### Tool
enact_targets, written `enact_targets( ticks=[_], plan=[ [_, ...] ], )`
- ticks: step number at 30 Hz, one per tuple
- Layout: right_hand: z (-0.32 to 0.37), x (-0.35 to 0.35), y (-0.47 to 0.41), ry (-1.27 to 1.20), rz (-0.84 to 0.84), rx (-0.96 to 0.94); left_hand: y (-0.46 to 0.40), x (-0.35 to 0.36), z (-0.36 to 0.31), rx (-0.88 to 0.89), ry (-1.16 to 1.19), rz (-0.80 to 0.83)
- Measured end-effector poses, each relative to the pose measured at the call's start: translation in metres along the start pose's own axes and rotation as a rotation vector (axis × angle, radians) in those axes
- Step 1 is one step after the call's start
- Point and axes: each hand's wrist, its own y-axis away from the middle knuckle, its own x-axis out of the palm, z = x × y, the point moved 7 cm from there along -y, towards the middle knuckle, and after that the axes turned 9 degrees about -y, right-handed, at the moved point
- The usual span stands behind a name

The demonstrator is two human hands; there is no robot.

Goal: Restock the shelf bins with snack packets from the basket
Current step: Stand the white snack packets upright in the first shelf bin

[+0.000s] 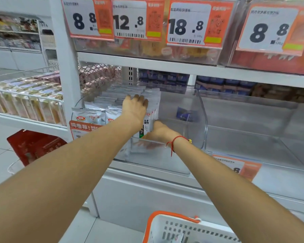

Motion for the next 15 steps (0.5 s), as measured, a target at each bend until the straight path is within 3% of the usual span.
enact_targets(
  ticks=[6, 10, 15],
  plan=[
    [0.006, -0.027, 0.012, -0.063, -0.206, -0.010, 0.001, -0.008, 0.016, -0.067, 0.073, -0.138],
    [0.000, -0.020, 0.008, -0.210, -0.133, 0.063, 0.004, -0.008, 0.020, -0.088, 0.184, -0.203],
    [-0.001, -0.021, 0.013, -0.305, -0.079, 0.075, 0.018, -0.024, 0.018, 0.003, 0.117, -0.409]
  ],
)
